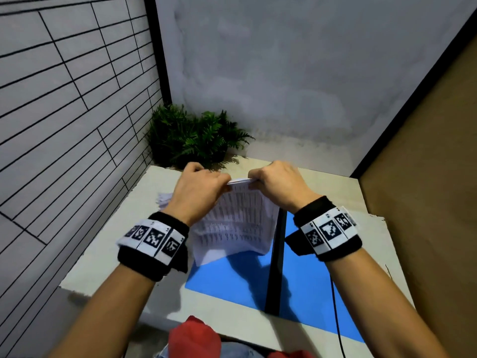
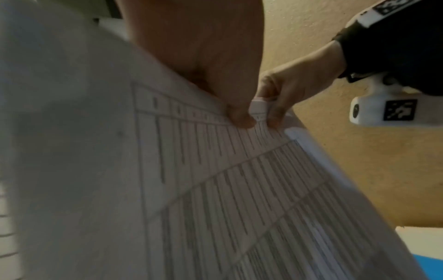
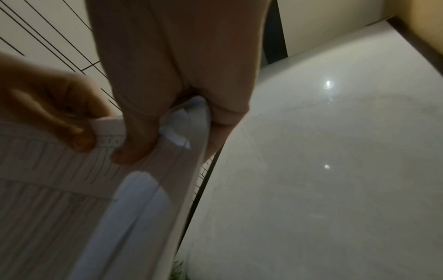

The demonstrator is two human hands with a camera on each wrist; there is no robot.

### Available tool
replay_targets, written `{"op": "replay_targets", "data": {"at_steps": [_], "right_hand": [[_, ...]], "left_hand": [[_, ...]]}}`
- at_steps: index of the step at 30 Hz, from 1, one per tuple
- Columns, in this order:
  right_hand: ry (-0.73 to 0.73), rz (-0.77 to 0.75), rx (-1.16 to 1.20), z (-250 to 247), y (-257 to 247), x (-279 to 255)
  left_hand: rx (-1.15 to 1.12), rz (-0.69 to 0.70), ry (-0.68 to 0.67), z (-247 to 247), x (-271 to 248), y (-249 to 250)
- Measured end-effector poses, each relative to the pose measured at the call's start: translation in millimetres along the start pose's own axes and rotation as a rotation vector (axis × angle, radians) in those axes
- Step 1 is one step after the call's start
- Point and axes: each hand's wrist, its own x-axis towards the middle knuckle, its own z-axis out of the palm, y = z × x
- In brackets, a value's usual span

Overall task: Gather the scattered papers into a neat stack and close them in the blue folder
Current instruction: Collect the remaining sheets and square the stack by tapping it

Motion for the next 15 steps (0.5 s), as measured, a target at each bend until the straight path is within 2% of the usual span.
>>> {"op": "replay_targets", "data": {"at_steps": [4,9,12,15], "right_hand": [[0.045,-0.010,0.049,2,10,-3],[0.143,0.009,0.190,9,37,-14],[0.148,-0.009,0.457,14,45,-17],[0.219,0.070,0.803,21,52,-21]], "left_hand": [[0.028,-0.035,0.029,-3,-6,-12],[-0.088,-0.068,0.169,-5,-28,-46],[-0.427,-0.145,0.288,0,-39,-51],[-0.717,-0.260,0.412,11,-42,-49]]}}
